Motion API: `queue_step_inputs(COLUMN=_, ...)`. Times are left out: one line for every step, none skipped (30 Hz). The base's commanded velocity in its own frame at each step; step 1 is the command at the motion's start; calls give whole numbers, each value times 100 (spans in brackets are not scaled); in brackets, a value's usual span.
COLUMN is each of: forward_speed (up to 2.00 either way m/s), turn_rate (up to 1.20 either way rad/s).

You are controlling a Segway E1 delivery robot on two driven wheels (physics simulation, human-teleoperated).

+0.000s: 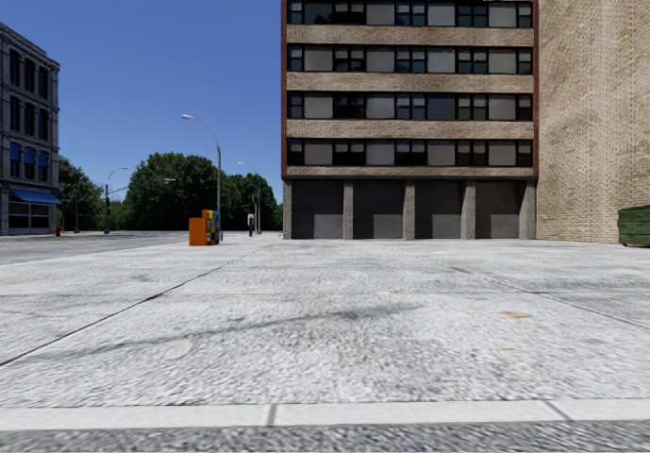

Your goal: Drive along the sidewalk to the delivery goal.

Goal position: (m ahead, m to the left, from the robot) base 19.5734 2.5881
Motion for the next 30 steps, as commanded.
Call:
queue_step_inputs(forward_speed=200, turn_rate=0)
queue_step_inputs(forward_speed=200, turn_rate=0)
queue_step_inputs(forward_speed=200, turn_rate=2)
queue_step_inputs(forward_speed=200, turn_rate=7)
queue_step_inputs(forward_speed=200, turn_rate=19)
queue_step_inputs(forward_speed=200, turn_rate=19)
queue_step_inputs(forward_speed=200, turn_rate=35)
queue_step_inputs(forward_speed=200, turn_rate=53)
queue_step_inputs(forward_speed=200, turn_rate=68)
queue_step_inputs(forward_speed=200, turn_rate=68)
queue_step_inputs(forward_speed=200, turn_rate=79)
queue_step_inputs(forward_speed=200, turn_rate=82)
queue_step_inputs(forward_speed=200, turn_rate=83)
queue_step_inputs(forward_speed=200, turn_rate=83)
queue_step_inputs(forward_speed=200, turn_rate=83)
queue_step_inputs(forward_speed=200, turn_rate=83)
queue_step_inputs(forward_speed=200, turn_rate=83)
queue_step_inputs(forward_speed=200, turn_rate=83)
queue_step_inputs(forward_speed=200, turn_rate=83)
queue_step_inputs(forward_speed=200, turn_rate=83)
queue_step_inputs(forward_speed=200, turn_rate=83)
queue_step_inputs(forward_speed=200, turn_rate=81)
queue_step_inputs(forward_speed=200, turn_rate=66)
queue_step_inputs(forward_speed=200, turn_rate=24)
queue_step_inputs(forward_speed=200, turn_rate=24)
queue_step_inputs(forward_speed=200, turn_rate=6)
queue_step_inputs(forward_speed=200, turn_rate=0)
queue_step_inputs(forward_speed=200, turn_rate=0)
queue_step_inputs(forward_speed=200, turn_rate=0)
queue_step_inputs(forward_speed=200, turn_rate=0)
